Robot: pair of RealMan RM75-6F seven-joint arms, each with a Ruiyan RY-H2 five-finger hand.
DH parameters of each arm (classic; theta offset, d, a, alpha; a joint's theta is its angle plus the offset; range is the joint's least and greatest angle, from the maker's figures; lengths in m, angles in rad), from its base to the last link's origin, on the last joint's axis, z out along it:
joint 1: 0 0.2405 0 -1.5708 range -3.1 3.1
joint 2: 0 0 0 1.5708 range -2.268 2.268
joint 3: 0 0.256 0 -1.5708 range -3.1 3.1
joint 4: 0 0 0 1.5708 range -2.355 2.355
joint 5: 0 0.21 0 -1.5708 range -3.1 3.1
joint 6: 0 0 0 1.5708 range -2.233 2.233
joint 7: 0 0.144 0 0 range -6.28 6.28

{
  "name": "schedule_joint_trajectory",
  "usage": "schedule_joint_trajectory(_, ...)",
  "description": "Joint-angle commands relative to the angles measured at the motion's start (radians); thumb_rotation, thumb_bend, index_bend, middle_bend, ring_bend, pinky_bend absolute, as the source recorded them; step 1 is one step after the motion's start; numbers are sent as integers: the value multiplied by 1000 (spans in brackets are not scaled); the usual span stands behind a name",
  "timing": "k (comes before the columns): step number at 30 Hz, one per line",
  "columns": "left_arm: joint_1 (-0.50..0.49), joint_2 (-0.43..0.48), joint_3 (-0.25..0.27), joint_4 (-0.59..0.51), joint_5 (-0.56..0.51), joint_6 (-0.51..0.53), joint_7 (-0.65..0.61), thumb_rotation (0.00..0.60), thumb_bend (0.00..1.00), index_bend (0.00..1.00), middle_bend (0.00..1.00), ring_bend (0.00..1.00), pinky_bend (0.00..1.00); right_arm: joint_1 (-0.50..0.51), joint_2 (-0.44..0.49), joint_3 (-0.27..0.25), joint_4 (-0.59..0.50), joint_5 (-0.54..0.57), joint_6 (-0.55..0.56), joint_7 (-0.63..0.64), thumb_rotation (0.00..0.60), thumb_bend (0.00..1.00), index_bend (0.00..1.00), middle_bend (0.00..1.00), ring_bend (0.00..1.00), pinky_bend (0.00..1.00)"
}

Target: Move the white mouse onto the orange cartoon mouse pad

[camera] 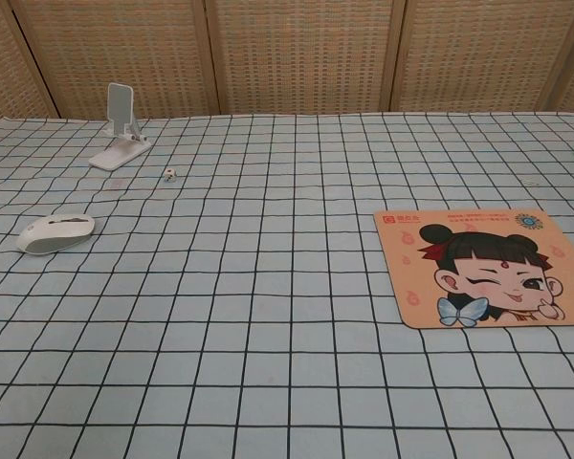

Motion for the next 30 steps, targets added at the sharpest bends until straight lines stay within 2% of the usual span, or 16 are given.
schedule_joint_trajectory(1, -1, -2, -1, 1, -1, 0, 1, 600, 0, 0, 0, 0, 0, 1, -1, 0, 1, -1, -1, 1, 600, 84, 0, 0, 0, 0)
schedule_joint_trajectory(17, -20, -41, -26, 8, -33, -15, 31, 600, 0, 0, 0, 0, 0, 13, -3, -7, 13, -2, -31, 15, 600, 85, 0, 0, 0, 0)
schedule_joint_trajectory(24, -93, -59, -105, -21, -136, -90, 86, 600, 7, 5, 0, 0, 0, 17, 7, -6, 15, -2, -37, 41, 600, 84, 0, 0, 0, 0)
schedule_joint_trajectory(30, -202, -68, -171, -50, -305, -232, 207, 600, 83, 115, 0, 0, 0, 19, 13, -10, 14, -11, -39, 62, 600, 84, 0, 0, 0, 0)
